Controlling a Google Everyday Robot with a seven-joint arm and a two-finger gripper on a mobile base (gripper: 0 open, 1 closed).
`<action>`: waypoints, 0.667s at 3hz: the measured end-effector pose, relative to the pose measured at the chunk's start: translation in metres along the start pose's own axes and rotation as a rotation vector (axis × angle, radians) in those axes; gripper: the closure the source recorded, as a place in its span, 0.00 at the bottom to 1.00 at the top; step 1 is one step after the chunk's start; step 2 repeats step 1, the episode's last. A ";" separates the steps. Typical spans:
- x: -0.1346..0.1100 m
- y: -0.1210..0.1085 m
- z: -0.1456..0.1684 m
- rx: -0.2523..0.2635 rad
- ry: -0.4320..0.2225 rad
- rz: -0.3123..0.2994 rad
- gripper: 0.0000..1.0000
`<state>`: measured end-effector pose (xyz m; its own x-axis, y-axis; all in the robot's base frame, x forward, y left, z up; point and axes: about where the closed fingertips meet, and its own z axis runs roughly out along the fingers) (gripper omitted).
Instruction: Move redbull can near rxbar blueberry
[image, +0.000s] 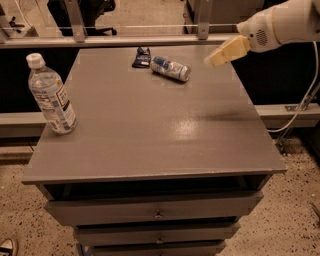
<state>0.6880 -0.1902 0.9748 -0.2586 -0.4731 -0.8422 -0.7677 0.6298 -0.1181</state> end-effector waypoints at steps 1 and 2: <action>0.030 -0.017 -0.054 0.062 -0.021 0.067 0.00; 0.030 -0.017 -0.054 0.062 -0.021 0.067 0.00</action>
Offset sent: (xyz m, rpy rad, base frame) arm 0.0000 0.0000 0.0000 0.0000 0.0000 0.0000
